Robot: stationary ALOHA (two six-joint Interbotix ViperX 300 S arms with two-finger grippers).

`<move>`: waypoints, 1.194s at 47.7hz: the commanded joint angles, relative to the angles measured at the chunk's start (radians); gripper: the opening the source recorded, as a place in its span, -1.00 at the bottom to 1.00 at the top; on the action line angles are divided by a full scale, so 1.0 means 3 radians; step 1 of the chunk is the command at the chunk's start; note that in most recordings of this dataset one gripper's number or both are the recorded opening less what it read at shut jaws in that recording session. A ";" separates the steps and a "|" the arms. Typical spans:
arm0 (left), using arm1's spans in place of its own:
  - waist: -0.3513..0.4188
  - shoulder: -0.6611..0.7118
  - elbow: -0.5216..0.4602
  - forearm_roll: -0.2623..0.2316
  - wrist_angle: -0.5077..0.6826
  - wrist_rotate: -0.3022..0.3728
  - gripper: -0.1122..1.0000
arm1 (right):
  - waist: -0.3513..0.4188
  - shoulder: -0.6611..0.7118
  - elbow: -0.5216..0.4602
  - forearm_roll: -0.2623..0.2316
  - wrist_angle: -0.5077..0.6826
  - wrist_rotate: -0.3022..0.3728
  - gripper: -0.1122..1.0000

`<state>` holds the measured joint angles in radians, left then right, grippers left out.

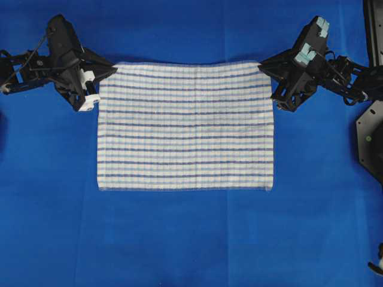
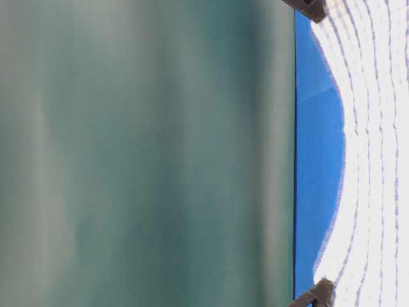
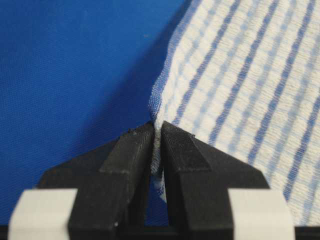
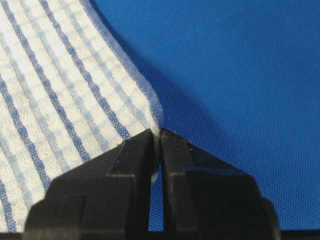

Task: Fold the blue towel.
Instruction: 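Lift the top edge and fold it down toward the bottom edge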

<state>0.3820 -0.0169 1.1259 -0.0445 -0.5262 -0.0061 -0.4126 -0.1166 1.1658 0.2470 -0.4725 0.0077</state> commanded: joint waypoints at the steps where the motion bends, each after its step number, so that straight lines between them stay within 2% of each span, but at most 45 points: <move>1: -0.0072 -0.0082 -0.0041 0.0000 -0.0010 0.0000 -0.72 | 0.0031 -0.0077 -0.0010 0.0005 0.0026 0.0000 -0.69; 17: -0.0562 -0.0460 0.0102 0.0005 -0.0010 -0.0066 -0.72 | 0.0481 -0.0619 0.0087 0.0046 0.0450 0.0015 -0.69; 33: -0.1166 -0.0920 0.0210 0.0005 -0.0015 -0.0210 -0.72 | 0.0931 -0.1478 0.0230 0.0368 0.0972 0.0015 -0.69; 41: -0.1401 -0.1033 0.0220 0.0000 -0.0010 -0.0281 -0.72 | 0.1145 -0.1785 0.0297 0.0435 0.1115 0.0020 -0.69; 50: -0.1616 -0.1043 0.0230 0.0000 -0.0010 -0.0312 -0.72 | 0.1375 -0.1871 0.0302 0.0481 0.1156 0.0020 -0.69; 57: -0.1692 -0.1043 0.0240 0.0005 -0.0010 -0.0317 -0.72 | 0.1427 -0.1744 0.0297 0.0557 0.1150 0.0020 -0.69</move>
<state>-0.1166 -0.3206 1.2026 -0.0460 -0.5246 -0.0997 0.0077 -0.6565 1.2671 0.4019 -0.1227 0.0153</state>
